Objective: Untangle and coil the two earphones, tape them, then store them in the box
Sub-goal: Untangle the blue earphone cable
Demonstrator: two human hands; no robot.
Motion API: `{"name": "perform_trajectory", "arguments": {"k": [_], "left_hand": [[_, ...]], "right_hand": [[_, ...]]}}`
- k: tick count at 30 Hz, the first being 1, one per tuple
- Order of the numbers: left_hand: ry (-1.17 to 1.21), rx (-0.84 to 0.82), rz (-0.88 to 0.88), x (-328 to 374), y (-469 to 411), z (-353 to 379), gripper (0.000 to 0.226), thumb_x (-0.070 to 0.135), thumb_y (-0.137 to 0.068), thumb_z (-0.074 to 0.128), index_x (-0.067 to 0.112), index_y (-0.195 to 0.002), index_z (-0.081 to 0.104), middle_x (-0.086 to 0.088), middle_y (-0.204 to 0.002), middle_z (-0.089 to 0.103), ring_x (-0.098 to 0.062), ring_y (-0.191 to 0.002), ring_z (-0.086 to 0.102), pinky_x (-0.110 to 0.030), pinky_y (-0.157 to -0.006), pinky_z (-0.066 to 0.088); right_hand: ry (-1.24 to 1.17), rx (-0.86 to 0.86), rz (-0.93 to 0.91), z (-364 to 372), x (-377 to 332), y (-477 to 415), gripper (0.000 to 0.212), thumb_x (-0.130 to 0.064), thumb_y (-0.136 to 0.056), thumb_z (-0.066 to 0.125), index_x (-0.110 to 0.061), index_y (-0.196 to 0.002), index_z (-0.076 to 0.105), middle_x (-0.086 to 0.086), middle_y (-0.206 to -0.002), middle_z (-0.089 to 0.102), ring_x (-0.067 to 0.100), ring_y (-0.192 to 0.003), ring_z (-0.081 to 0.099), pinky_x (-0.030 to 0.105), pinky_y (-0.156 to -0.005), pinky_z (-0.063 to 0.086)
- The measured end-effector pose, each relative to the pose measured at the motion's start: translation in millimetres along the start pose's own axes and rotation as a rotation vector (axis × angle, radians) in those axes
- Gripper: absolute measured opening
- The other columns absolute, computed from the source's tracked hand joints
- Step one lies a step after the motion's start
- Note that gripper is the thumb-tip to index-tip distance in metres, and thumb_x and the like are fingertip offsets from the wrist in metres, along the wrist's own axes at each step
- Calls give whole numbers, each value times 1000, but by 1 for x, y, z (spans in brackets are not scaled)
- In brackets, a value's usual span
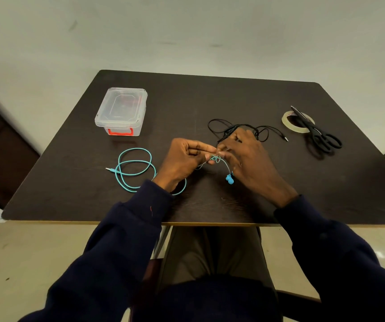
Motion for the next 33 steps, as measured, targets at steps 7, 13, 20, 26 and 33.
{"name": "perform_trajectory", "arguments": {"k": [7, 13, 20, 26, 33], "left_hand": [[13, 34, -2, -1, 0, 0, 19, -2, -85, 75, -4, -104, 73, -15, -96, 77, -27, -85, 77, -36, -85, 62], [-66, 63, 96, 3, 2, 0, 9, 0, -79, 81, 0, -87, 78, -8, -92, 77, -21, -86, 75, -31, -79, 62], [-134, 60, 127, 5, 1, 3, 16, 0, -75, 84, 2, -90, 79, -5, -96, 77, -14, -87, 75, -25, -80, 60], [-292, 98, 192, 3, -1, 1, 18, 10, -72, 90, 10, -87, 81, 0, -92, 76, -11, -85, 73, -35, -79, 62], [-397, 97, 288, 13, 2, 3, 12, 9, -77, 86, 12, -88, 82, 3, -91, 75, -6, -85, 70, -26, -79, 60]], "right_hand": [[-313, 50, 70, -1, 4, -1, 10, -16, -91, 71, -16, -100, 75, -3, -94, 67, 7, -88, 62, 29, -79, 56], [-622, 1, 291, 4, 6, 5, 7, -5, -95, 66, -5, -97, 73, 4, -88, 75, 12, -67, 74, 25, -61, 61], [-861, -31, 443, 7, 11, 8, 8, -4, -96, 65, -2, -95, 73, 6, -79, 77, 20, -65, 75, 22, -60, 58], [-1001, -89, 480, 12, 11, 9, 8, -1, -94, 64, 3, -97, 71, 11, -83, 78, 25, -71, 75, 26, -64, 61], [-1037, -146, 495, 12, 14, 7, 19, -12, -99, 62, 3, -99, 73, 13, -90, 78, 24, -74, 71, 24, -62, 58]]}}
Point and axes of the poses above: each hand's wrist, its own y-axis away from the middle knuckle, its own z-axis out of the palm, x = y × z, the point moved 6 cm from there along -y, towards the middle knuckle
